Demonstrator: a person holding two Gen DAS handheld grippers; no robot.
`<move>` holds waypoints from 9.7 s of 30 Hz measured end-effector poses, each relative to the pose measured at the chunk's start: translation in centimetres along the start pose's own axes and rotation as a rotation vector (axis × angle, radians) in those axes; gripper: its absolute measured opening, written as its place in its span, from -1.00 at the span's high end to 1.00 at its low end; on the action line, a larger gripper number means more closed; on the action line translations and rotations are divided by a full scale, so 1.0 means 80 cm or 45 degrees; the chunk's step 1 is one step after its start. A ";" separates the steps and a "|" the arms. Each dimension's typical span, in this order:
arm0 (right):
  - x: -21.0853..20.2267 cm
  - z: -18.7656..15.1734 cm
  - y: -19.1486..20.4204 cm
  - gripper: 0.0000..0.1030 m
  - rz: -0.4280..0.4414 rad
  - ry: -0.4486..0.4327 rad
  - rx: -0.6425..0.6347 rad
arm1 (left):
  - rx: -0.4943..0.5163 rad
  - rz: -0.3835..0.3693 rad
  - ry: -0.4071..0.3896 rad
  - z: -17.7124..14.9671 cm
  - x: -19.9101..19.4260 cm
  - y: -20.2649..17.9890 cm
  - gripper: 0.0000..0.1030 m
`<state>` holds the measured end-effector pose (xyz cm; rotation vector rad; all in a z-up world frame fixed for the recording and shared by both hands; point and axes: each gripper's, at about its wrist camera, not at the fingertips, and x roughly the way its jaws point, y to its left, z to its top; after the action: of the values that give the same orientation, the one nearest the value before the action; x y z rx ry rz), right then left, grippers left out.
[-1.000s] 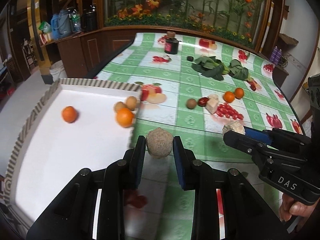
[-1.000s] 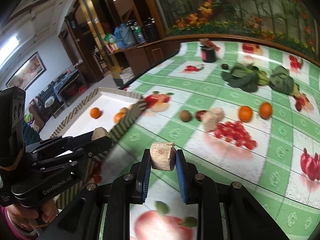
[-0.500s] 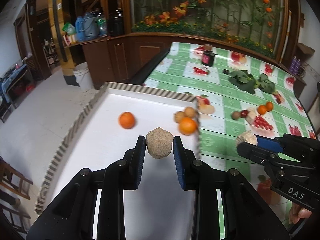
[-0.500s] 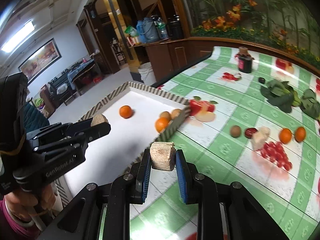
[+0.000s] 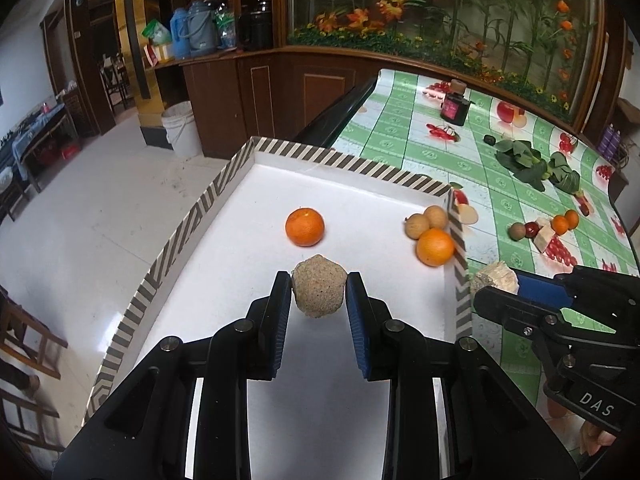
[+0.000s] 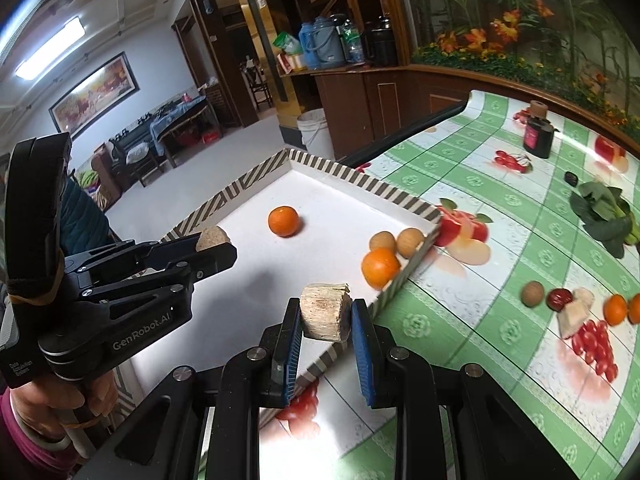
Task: Organize fruits
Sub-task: 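Carry the ball and cube into the white tray and open both grippers, then withdraw both open grippers from the tray toward the table, then grasp a brown round fruit with the left gripper while the right gripper grasps a beige cube, then carry the brown fruit and beige cube into the tray and open both grippers, then move both open grippers back over the items on the table, then grasp a dark red date with the left gripper while the right gripper grasps a beige ball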
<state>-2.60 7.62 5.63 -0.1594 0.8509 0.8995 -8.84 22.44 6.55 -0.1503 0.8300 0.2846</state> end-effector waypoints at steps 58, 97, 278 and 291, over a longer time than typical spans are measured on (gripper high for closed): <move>0.003 -0.003 -0.009 0.40 0.017 0.025 -0.017 | -0.048 -0.011 0.051 0.003 0.002 -0.015 0.33; -0.023 -0.036 -0.226 0.27 -0.290 0.018 0.261 | 0.143 -0.279 0.204 0.029 0.075 -0.212 0.34; -0.062 -0.031 -0.272 0.47 -0.230 -0.037 0.194 | 0.233 -0.337 0.259 0.052 0.122 -0.296 0.35; -0.085 -0.045 -0.281 0.47 -0.232 -0.036 0.218 | 0.225 -0.343 0.202 0.066 0.153 -0.312 0.55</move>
<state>9.77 -12.53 3.22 -0.0739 0.8683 0.6539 10.33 2.31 1.47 -0.1182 0.9762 -0.0550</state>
